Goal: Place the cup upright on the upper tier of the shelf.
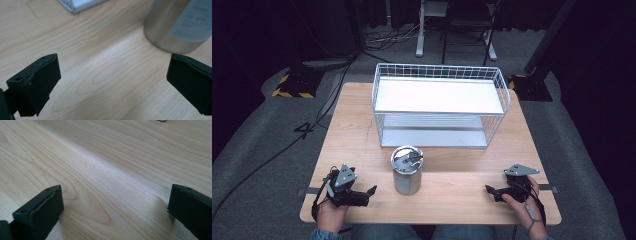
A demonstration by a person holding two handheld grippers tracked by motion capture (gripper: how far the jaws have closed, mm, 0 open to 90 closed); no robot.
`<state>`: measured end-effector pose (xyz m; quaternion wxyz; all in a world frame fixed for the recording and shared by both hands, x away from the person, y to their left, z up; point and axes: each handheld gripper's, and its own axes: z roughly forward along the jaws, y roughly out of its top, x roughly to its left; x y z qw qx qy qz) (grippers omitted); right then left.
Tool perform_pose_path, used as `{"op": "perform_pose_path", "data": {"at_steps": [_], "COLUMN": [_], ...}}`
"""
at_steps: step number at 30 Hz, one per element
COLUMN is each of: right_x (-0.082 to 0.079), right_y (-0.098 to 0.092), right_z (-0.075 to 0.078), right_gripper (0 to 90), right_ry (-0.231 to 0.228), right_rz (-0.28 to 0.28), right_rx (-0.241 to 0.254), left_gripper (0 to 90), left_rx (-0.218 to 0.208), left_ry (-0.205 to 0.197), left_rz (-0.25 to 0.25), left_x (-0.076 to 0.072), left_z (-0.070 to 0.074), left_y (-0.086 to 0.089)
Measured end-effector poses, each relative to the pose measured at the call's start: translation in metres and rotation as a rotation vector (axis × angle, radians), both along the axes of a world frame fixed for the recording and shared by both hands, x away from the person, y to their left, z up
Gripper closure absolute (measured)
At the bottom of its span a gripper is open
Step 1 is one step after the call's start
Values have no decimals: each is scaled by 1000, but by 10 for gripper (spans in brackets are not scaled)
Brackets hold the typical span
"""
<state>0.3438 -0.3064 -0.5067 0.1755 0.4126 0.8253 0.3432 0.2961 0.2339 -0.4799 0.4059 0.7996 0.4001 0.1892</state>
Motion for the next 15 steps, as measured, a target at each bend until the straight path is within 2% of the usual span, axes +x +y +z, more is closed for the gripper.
{"op": "perform_pose_path", "data": {"at_steps": [1,4,6,7,9,11,13,15], "right_x": [0,0,0,0,0,0,0,0], "right_y": [0,0,0,0,0,0,0,0], "right_z": [0,0,0,0,0,0,0,0], "right_gripper": [0,0,0,1,1,0,0,1], "right_ry": [0,0,0,0,0,0,0,0], "right_rz": [0,0,0,0,0,0,0,0], "right_rx": [0,0,0,0,0,0,0,0], "left_gripper": [0,0,0,0,0,0,0,0], "left_rx": [0,-23,-46,-63,-73,-109,-111,-135], "left_ry": [0,-51,-72,-95,-102,-112,-119,-135], "left_rz": [0,-16,-23,-24,-25,-21,-21,-22], "left_x": [0,-5,-8,-10,-11,-12,-13,-15], "left_z": [0,8,12,14,15,16,17,19], "left_y": [0,-2,-3,-3,-2,-1,0,-1]}}
